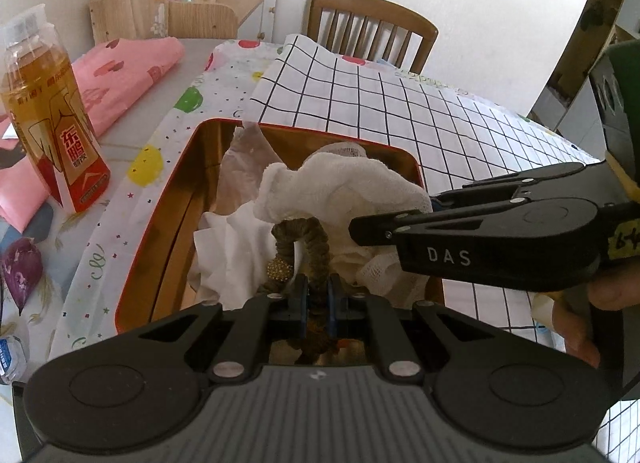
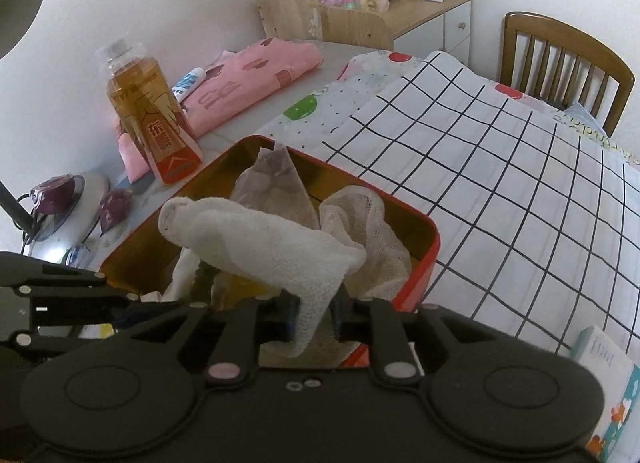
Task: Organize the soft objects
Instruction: 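Lower the mesh cloth into the tin box and open the right gripper while the left releases the scrunchie, then withdraw both grippers from the tin box back over the tablecloth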
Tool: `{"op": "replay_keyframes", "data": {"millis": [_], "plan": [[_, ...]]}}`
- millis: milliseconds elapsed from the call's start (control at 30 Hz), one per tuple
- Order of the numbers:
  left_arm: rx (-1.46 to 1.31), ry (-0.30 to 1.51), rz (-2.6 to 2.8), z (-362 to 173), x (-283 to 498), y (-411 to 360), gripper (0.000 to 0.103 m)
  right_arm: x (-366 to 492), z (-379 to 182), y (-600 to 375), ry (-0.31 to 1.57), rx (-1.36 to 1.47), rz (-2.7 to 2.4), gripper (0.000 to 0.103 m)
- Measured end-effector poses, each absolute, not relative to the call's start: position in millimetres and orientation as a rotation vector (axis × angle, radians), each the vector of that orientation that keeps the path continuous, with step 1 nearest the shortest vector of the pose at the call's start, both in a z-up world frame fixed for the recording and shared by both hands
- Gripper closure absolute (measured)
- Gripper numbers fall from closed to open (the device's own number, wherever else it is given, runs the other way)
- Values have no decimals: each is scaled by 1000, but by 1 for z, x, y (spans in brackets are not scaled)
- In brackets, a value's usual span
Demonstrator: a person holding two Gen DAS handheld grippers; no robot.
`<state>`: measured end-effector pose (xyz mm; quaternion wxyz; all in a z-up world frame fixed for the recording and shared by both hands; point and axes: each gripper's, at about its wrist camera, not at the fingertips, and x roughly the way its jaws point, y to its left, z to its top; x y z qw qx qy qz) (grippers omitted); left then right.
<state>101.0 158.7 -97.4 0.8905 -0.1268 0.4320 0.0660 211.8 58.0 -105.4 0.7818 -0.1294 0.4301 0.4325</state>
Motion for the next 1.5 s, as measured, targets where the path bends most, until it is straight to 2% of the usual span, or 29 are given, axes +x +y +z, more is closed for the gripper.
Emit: {"op": "replay_keyframes", "data": {"millis": [633, 867, 933, 1000, 1500], "plan": [[-259, 867, 145, -79, 87, 151, 93, 199, -68, 27, 849, -210, 974, 53], [-243, 831, 148, -67, 78, 146, 90, 187, -52, 4, 810, -167, 970, 53], [-243, 827, 145, -65, 77, 146, 80, 183, -48, -2, 801, -162, 964, 53], [-245, 823, 148, -64, 76, 146, 74, 179, -44, -8, 793, -153, 960, 53], [-166, 749, 80, -33, 61, 110, 74, 143, -11, -73, 700, -98, 909, 44]]}}
